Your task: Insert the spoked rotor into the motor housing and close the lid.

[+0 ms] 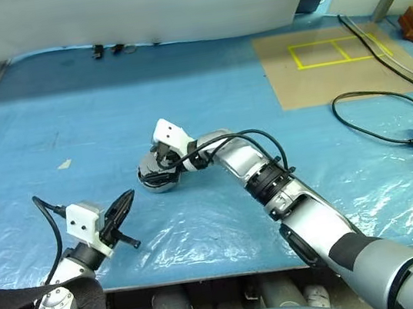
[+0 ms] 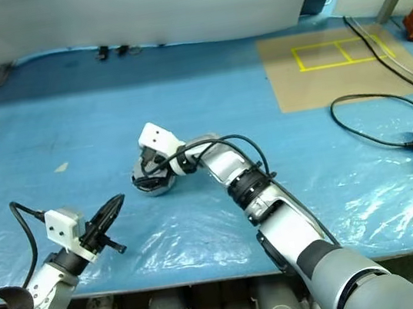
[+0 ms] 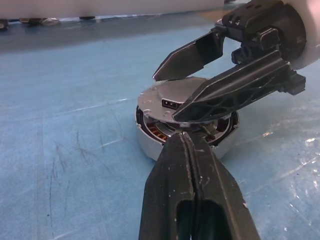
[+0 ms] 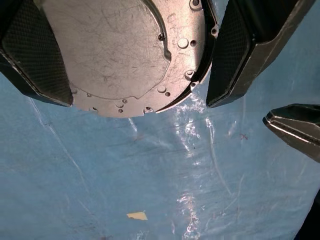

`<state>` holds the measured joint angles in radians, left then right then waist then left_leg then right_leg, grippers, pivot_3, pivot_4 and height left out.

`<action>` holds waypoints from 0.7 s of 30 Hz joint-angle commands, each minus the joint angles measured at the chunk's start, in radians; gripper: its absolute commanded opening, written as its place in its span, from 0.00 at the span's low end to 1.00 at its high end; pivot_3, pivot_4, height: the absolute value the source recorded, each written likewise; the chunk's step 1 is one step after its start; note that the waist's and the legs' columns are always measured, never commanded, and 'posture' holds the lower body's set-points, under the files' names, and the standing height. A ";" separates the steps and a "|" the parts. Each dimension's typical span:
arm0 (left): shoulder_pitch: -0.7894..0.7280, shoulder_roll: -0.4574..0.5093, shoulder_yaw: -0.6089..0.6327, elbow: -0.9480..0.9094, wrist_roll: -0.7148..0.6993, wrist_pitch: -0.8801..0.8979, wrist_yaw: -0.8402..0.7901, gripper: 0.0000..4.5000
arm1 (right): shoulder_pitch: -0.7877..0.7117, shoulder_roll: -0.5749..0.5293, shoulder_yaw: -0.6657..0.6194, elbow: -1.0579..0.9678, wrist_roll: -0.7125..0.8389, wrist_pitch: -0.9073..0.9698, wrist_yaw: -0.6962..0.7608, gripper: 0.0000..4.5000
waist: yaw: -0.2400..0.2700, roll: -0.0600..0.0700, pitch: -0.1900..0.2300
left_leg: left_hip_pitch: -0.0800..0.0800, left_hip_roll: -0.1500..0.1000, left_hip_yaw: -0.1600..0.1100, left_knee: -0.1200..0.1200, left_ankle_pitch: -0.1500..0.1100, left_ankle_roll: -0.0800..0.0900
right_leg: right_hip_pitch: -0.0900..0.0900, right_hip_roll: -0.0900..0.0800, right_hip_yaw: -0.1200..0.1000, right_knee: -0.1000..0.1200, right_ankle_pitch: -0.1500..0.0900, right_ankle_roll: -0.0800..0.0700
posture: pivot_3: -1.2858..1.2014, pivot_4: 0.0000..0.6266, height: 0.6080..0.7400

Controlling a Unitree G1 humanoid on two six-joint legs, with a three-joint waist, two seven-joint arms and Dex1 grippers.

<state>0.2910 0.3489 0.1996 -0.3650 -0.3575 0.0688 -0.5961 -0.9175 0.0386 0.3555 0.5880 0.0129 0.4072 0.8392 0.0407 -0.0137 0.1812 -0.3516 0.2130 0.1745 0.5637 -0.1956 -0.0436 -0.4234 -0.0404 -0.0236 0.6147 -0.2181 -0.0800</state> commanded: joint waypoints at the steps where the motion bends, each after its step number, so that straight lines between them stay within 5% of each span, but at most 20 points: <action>1: -0.006 0.001 -0.009 -0.005 -0.012 -0.013 -0.005 0.00 | -0.029 -0.002 -0.028 0.000 -0.002 0.002 -0.033 0.98 | 0.000 0.000 0.000 | 0.000 0.000 0.000 0.000 0.001 -0.001 | 0.000 0.000 0.000 0.000 0.000 0.000 | 0.52 0.24 1.00; 12: -0.025 0.011 -0.028 0.023 -0.026 -0.005 -0.018 0.00 | 0.040 -0.014 0.048 0.020 -0.074 -0.013 -0.039 0.98 | -0.001 0.000 0.000 | 0.001 0.000 0.000 0.000 0.001 -0.003 | 0.001 0.000 0.000 0.001 0.000 0.000 | 0.52 0.24 1.00; 16: -0.028 0.013 -0.030 0.024 -0.028 0.000 -0.019 0.00 | 0.049 -0.020 0.062 -0.013 -0.081 -0.030 -0.023 0.71 | -0.001 0.001 0.000 | 0.002 0.000 0.000 0.000 0.001 -0.003 | 0.001 0.000 0.000 0.002 0.000 0.000 | 0.52 0.24 1.00; 21: -0.035 0.017 -0.026 0.028 -0.030 0.003 -0.018 0.00 | 0.037 -0.011 0.064 -0.037 -0.086 -0.011 -0.035 0.70 | -0.001 0.001 0.000 | 0.002 0.000 0.000 0.000 0.002 -0.003 | 0.001 0.000 0.000 0.002 0.000 0.000 | 0.52 0.24 1.00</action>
<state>0.2578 0.3557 0.1648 -0.3223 -0.3727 0.0766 -0.6083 -0.8855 0.0140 0.3965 0.5722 -0.0619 0.3786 0.8003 0.0399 -0.0131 0.1810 -0.3498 0.2129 0.1748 0.5640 -0.1941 -0.0463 -0.4226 -0.0404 -0.0232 0.6163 -0.2183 -0.0801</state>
